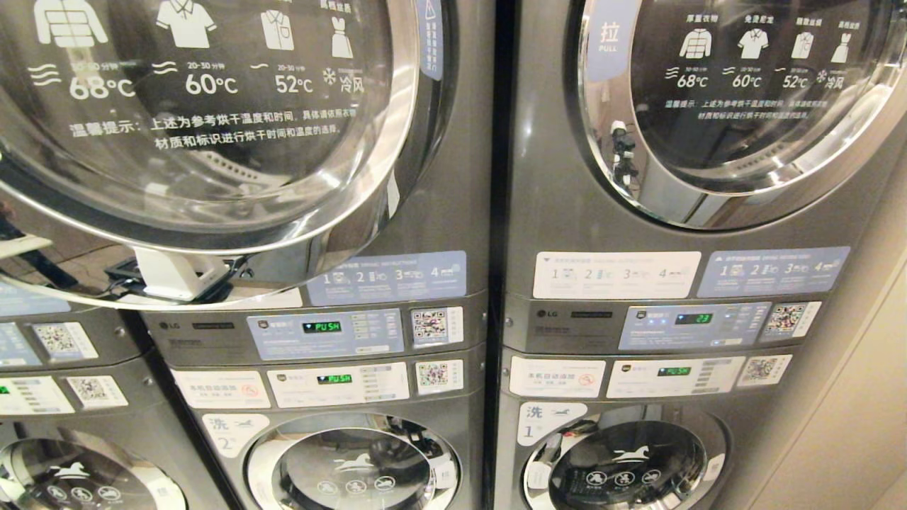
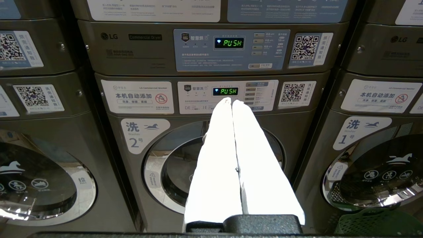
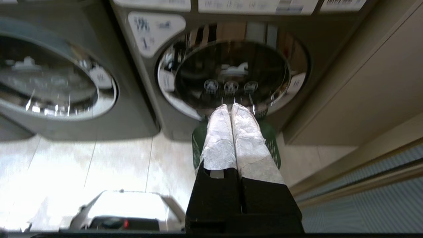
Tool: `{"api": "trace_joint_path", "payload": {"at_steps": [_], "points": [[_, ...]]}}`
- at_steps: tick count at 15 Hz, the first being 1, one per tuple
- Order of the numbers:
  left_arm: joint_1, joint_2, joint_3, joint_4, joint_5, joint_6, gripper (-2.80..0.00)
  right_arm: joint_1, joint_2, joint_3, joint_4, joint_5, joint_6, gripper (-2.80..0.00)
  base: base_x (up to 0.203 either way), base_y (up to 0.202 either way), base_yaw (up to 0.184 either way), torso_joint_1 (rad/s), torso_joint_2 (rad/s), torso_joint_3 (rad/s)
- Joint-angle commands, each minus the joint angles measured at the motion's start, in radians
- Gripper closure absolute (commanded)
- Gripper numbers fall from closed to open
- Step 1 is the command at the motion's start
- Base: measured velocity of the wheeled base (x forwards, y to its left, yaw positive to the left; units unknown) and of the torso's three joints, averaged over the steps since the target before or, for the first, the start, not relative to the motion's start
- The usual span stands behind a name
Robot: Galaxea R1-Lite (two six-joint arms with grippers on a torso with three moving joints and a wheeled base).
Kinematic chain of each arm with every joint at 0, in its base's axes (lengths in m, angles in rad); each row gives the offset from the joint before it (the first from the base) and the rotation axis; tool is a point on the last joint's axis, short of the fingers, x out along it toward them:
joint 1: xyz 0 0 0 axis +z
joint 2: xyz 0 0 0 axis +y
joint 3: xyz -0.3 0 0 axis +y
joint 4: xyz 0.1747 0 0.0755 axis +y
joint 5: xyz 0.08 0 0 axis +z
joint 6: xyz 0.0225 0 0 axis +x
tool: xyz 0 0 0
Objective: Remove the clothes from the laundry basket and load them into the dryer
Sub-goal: Close the dryer
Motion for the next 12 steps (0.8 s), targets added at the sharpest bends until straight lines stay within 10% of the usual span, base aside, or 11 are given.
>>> {"api": "trace_joint_path", "payload": {"at_steps": [1,5,7,12], "points": [[0.001,0.0,0.002,0.0,0.0,0.001,0.0,-0.004,-0.187,0.0,-0.001,0.004,-0.004,0.0,0.0,0.0,0.0,0.0,0.0,0.0],[0.001,0.0,0.002,0.001,0.0,-0.004,0.0,0.003,-0.425,0.01,-0.022,0.005,-0.024,0.0,0.0,0.0,0.0,0.0,0.0,0.0],[0.001,0.0,0.002,0.002,0.0,0.001,0.0,0.005,-0.412,0.011,-0.026,0.056,-0.164,0.0,0.0,0.0,0.0,0.0,0.0,0.0],[0.001,0.0,0.002,0.001,-0.002,0.002,0.0,0.005,-0.412,0.013,-0.026,0.037,-0.097,0.0,0.0,0.0,0.0,0.0,0.0,0.0]]}}
